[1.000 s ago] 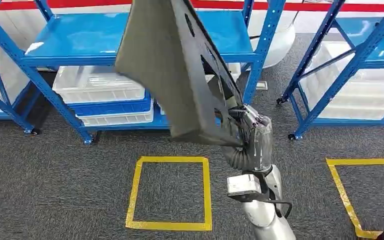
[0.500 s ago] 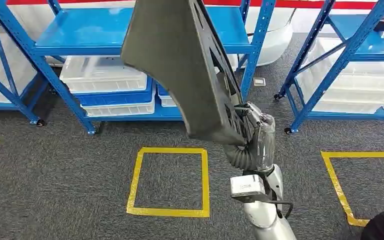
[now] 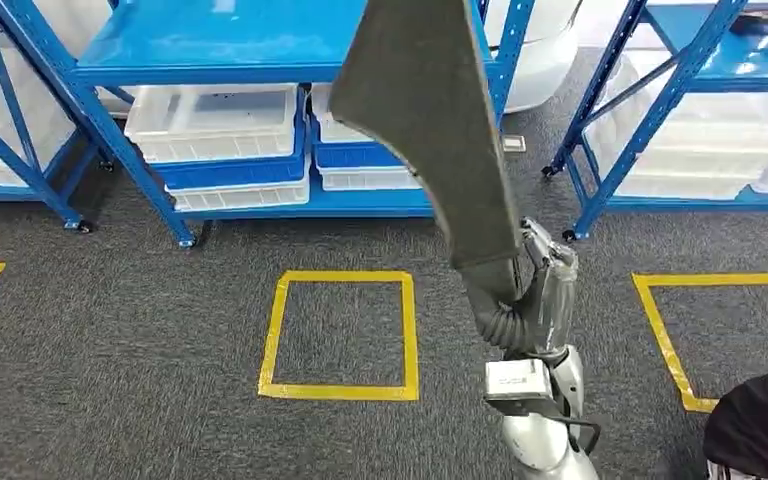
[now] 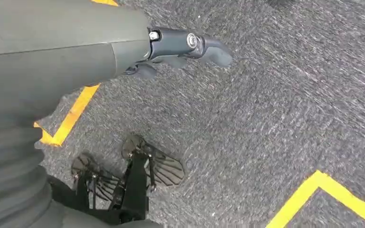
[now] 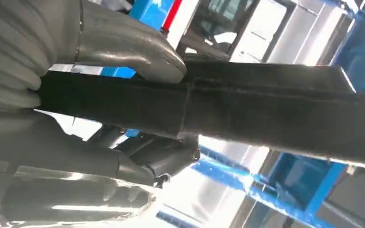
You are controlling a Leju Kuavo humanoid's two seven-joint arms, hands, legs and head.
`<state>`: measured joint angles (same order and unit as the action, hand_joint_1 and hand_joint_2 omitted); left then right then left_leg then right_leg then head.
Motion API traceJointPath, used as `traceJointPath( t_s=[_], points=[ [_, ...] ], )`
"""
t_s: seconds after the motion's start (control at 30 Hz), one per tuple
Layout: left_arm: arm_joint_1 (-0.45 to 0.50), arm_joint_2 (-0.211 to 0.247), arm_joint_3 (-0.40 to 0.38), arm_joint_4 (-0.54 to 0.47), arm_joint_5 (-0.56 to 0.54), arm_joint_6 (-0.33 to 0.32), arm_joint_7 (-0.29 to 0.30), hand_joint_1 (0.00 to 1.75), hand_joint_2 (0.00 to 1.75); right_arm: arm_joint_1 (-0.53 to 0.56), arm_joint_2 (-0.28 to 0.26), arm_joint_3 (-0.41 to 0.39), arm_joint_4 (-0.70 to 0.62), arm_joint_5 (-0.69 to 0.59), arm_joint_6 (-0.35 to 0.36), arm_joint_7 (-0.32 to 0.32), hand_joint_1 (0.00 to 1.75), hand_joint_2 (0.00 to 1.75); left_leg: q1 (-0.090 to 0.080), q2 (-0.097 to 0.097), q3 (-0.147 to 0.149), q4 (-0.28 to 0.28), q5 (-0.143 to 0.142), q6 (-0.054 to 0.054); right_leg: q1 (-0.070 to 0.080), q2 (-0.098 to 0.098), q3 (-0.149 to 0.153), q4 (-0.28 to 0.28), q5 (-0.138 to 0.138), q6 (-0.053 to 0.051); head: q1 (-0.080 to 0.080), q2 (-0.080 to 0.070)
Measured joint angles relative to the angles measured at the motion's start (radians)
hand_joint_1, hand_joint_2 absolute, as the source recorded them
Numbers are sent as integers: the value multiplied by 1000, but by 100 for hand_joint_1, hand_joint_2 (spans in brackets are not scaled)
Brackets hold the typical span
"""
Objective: Take the parts from the cabinet and place them on the table.
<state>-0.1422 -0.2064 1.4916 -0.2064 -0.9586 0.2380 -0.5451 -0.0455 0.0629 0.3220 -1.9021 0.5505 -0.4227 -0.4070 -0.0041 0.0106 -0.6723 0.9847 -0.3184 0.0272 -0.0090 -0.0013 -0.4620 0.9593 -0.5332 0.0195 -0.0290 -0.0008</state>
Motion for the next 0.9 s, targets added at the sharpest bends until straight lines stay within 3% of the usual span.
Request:
traceJointPath(
  t_s=[0.03,0.07,0.1,0.17,0.23,0.27,0.3,0.37,0.4,0.43,0.53,0.57,0.6,0.63,0.7,0.73,0.77,0.8,0.9],
  points=[
    [1,0,0,0,1,0,0,0,175,5,-2,-1,0,0,0,0,175,175,4,0,-1,1,5,-5,-2,-1,-4,3,3,-6,-1,0],
    [1,2,0,0,1,0,0,0,175,9,-3,-2,0,0,-1,0,175,175,11,-1,-6,6,3,-11,-19,-1,-2,2,11,-19,-1,0],
    [2,3,0,0,1,0,0,0,175,10,-3,-4,-1,0,-1,0,175,175,14,-5,-15,27,-28,-16,-16,-3,1,2,18,-28,-1,0],
    [2,3,0,0,3,0,0,0,175,11,-3,-5,-5,0,-2,0,175,175,17,-5,-63,168,-130,-30,-13,-5,-5,3,29,-41,-2,0],
    [2,3,0,0,4,0,0,0,175,16,-4,-6,-5,0,-2,0,175,175,19,-5,-109,311,-185,-37,-10,-5,-16,8,34,-40,-2,0],
    [3,3,0,0,4,-2,0,0,175,20,-5,-6,-5,0,-2,0,175,175,20,-5,-106,327,-182,-37,-8,-5,-20,11,35,-39,-2,0],
    [3,3,0,0,4,-5,0,0,175,22,-6,-7,-5,-3,-2,-1,175,175,21,-5,-78,293,-160,-34,-7,-5,-24,15,35,-38,-2,0],
    [3,3,0,0,4,-6,0,0,175,23,-6,-8,-5,-14,-2,-7,175,175,21,-6,32,117,-84,-23,-5,-2,-23,20,34,-38,-2,0],
    [3,4,0,0,4,-4,1,0,175,23,-6,-8,-5,-23,1,-12,175,175,19,-12,69,51,-94,-14,-4,-2,-23,20,33,-37,-1,0],
    [1,4,0,0,4,-2,2,0,175,20,-6,-9,-5,-30,4,-16,175,175,14,-16,79,40,-105,-8,-1,-1,-32,16,37,-32,0,0],
    [4,4,0,0,11,8,2,0,175,14,-6,-12,3,-73,27,-35,175,175,-1,-14,69,32,-94,6,-7,-1,-38,11,44,-14,-4,0],
    [3,4,0,0,16,15,2,0,175,11,-6,-14,4,-81,32,-40,175,175,1,-13,77,10,-86,17,3,-1,-35,3,46,-8,-5,0],
    [3,3,0,0,19,22,2,0,175,7,-6,-16,8,-87,37,-43,175,175,10,-8,90,-13,-73,25,0,-2,-45,19,31,-8,-2,0],
    [2,2,0,0,21,25,2,0,175,-1,-6,-16,10,-91,38,-47,175,175,10,-9,92,-22,-69,32,2,0,-65,55,10,-11,-2,0],
    [2,2,0,0,30,34,8,0,175,-16,-7,-18,23,-97,42,-50,175,175,10,-8,85,-22,-65,37,-4,1,-155,226,-57,-17,0,0],
    [2,2,0,0,31,38,10,0,175,-16,-7,-21,30,-99,43,-50,175,175,9,-9,83,-22,-65,37,-7,0,-194,298,-76,-14,0,0],
    [3,2,1,0,32,44,14,0,175,-16,-7,-24,38,-100,43,-51,175,175,10,-10,81,-22,-63,35,-10,0,-215,334,-76,-5,1,0],
    [3,2,1,0,33,49,19,0,175,-17,-8,-27,43,-102,43,-51,175,175,10,-11,81,-22,-62,33,-14,0,-207,310,-55,8,1,0],
    [3,2,0,0,32,56,24,0,175,-27,-7,-35,49,-97,43,-54,175,175,14,-14,76,-4,-66,20,-32,-3,-86,53,56,43,1,0]
  ],
)
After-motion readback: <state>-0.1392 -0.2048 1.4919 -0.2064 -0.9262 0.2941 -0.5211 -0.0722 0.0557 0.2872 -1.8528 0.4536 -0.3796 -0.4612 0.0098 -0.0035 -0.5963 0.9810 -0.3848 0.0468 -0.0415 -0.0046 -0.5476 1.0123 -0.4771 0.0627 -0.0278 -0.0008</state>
